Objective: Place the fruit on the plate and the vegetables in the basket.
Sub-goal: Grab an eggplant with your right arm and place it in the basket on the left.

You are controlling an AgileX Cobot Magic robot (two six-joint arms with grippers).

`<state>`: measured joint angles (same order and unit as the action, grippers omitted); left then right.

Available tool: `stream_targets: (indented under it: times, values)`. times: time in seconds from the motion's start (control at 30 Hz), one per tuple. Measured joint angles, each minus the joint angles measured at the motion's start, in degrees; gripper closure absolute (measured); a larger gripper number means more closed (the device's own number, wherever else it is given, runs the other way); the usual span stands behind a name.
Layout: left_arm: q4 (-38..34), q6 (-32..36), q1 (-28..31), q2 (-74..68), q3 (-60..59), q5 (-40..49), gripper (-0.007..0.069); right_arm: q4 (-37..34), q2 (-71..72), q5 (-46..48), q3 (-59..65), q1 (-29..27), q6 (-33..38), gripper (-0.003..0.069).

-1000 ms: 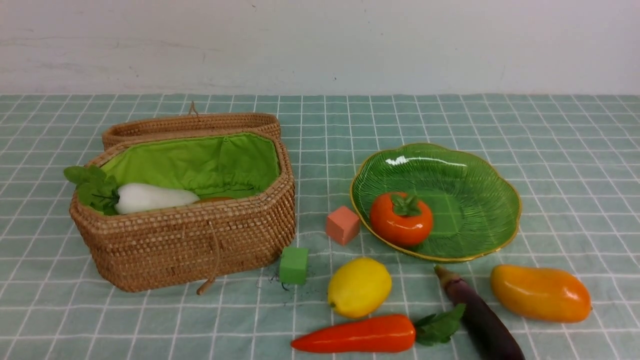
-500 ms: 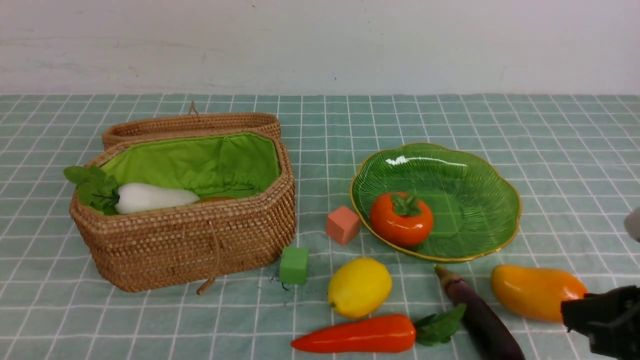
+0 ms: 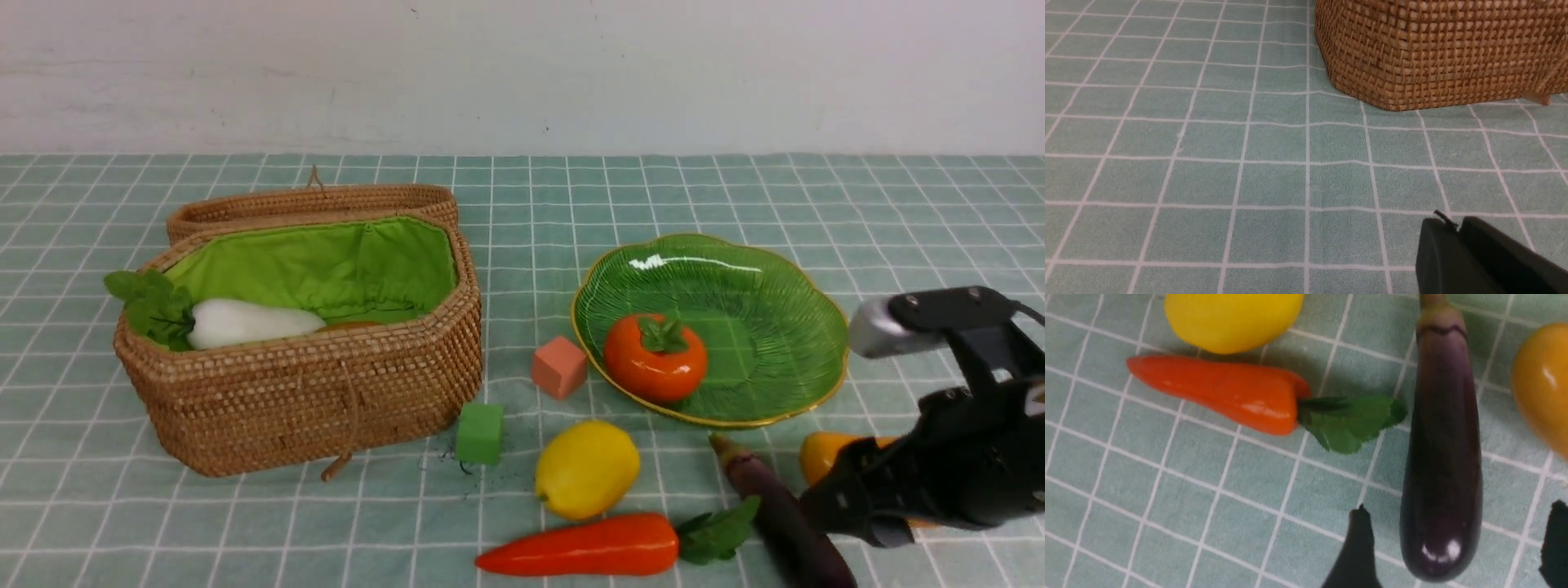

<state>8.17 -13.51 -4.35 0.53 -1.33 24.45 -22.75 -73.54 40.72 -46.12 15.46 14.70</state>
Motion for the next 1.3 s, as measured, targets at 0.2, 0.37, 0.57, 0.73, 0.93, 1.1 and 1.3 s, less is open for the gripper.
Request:
stream_targets:
  times: [0.2,0.37,0.57,0.73,0.93,1.1,1.3]
  values:
    - [0.01,0.0,0.0,0.0,0.0,0.0,0.0564,-1.65,-8.61,2.46,-2.34,0.0,0.0,0.0036]
    - [0.06,0.0,0.0,0.0,0.0,0.0,0.0559,-0.2,-14.94,2.48,-2.46,0.0,-0.43,0.0041]
    - [0.12,0.0,0.0,0.0,0.0,0.0,0.0557,0.3,-20.07,1.04,-2.64,0.0,-0.66,0.0132]
    - [0.12,0.0,0.0,0.0,0.0,0.0,0.0557,0.55,-20.8,2.06,-2.68,0.0,-0.66,0.024]
    - [0.12,0.0,0.0,0.0,0.0,0.0,0.0553,0.55,-20.54,5.46,-2.75,0.0,-0.66,0.0239]
    - [0.12,0.0,0.0,0.0,0.0,0.0,0.0547,0.9,-16.58,10.64,-3.38,0.0,-1.25,0.0239]
    - [0.12,0.0,0.0,0.0,0.0,0.0,0.0539,0.47,-9.49,14.73,-9.23,0.0,-2.28,0.0239]
